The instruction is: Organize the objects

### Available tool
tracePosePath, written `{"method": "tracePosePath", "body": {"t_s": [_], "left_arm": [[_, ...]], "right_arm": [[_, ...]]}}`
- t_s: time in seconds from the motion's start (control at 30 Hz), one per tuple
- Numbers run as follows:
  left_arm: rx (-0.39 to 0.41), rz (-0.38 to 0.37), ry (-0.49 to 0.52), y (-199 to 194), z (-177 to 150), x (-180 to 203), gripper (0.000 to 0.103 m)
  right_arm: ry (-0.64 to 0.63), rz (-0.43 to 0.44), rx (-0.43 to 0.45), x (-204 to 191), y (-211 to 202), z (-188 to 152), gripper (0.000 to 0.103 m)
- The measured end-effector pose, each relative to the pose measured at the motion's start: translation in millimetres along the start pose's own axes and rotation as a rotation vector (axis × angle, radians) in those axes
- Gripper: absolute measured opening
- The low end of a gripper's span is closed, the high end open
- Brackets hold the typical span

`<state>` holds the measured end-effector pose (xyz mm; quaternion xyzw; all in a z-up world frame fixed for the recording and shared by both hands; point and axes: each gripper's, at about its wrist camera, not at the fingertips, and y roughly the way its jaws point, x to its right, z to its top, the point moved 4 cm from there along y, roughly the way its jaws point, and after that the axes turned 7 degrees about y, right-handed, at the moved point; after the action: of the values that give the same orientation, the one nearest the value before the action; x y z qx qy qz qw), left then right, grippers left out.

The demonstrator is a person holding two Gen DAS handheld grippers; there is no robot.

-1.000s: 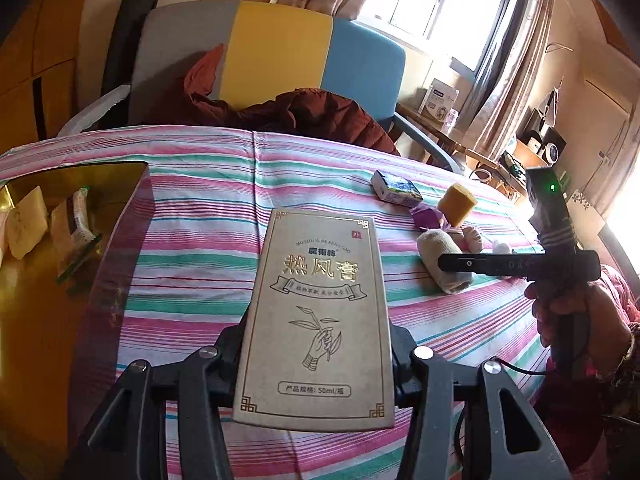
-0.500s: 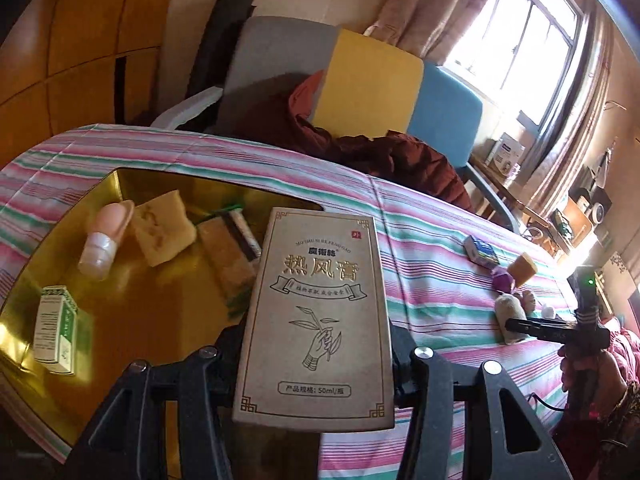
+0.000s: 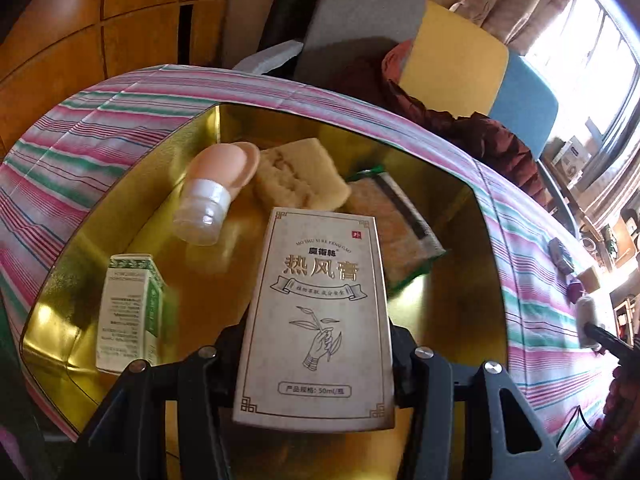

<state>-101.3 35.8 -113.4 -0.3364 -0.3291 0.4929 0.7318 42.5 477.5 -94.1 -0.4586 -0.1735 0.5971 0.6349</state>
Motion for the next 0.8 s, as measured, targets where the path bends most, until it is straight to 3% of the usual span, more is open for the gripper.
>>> {"method": "tracePosePath", "body": {"t_s": [0.2, 0.33, 0.5, 0.8], "left_arm": [[-0.056, 0.041, 0.003, 16, 7, -17, 0.053], [-0.048, 0.068, -0.042, 16, 10, -28, 0.054], [0.036, -0.018, -0.154, -6, 8, -37, 0.055], [0.213, 0.033, -0.310, -62, 12, -57, 0.055]], "right_arm": [[0.005, 0.167, 0.014, -69, -7, -9, 0.051], [-0.057, 0.235, 0.010, -119, -9, -18, 0.051], [-0.159, 0.299, -0.023, -185, -3, -29, 0.051], [-0.337, 0.313, -0.096, -282, 38, -41, 0.051]]}}
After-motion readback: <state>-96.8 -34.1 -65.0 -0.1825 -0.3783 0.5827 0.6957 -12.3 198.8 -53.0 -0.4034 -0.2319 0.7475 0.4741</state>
